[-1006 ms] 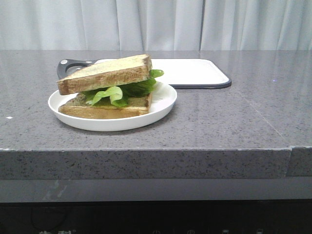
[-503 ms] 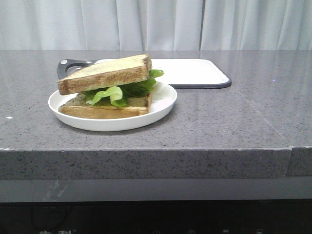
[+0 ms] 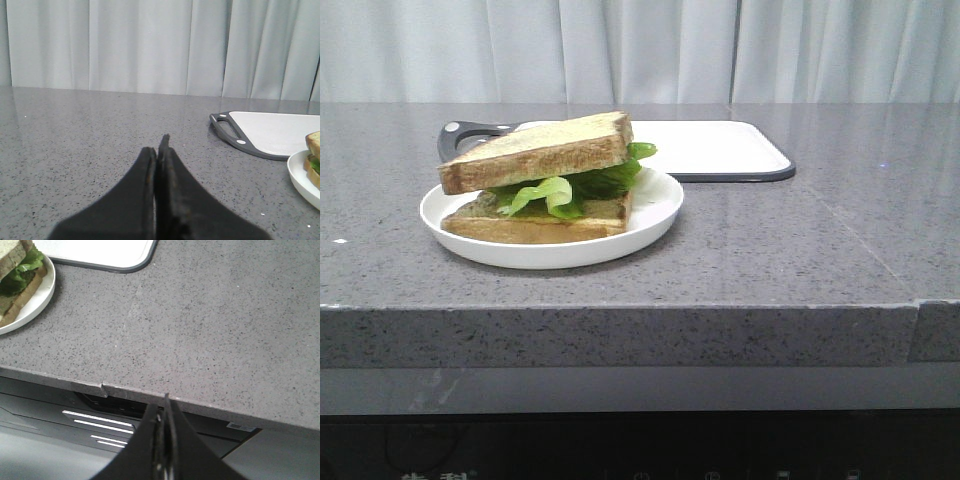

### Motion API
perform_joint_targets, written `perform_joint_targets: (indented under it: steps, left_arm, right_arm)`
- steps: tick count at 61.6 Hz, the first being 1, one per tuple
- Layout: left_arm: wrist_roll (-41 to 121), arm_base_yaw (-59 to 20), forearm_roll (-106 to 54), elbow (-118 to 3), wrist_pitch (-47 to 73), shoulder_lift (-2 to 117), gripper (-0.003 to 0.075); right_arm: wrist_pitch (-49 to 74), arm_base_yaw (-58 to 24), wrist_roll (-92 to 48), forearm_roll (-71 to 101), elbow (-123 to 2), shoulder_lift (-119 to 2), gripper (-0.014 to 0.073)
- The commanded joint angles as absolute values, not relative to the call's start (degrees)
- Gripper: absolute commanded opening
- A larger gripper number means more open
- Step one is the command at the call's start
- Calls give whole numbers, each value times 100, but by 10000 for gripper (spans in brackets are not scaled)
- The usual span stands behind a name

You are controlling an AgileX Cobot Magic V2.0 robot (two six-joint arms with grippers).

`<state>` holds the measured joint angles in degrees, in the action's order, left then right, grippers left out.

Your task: Left arm grabs bread, right arm adds lettuce

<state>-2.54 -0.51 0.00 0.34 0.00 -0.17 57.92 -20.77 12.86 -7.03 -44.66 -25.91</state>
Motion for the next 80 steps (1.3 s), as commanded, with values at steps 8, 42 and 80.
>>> perform_joint_targets:
  steps: [8,42,80]
  left_arm:
    - [-285,-94,-47,65,-525,-144,-20]
    - [-285,-94,-47,65,-525,-134,-20]
    - [-285,-94,-47,65,-525,-123,-20]
  right_arm:
    - [5431,-2063,1258,-835,-4604,-2634,-118]
    - [2504,-1006,1254,-950,-2148,-1116,-118]
    - [-57,-414,1259,-442,138,180,-118]
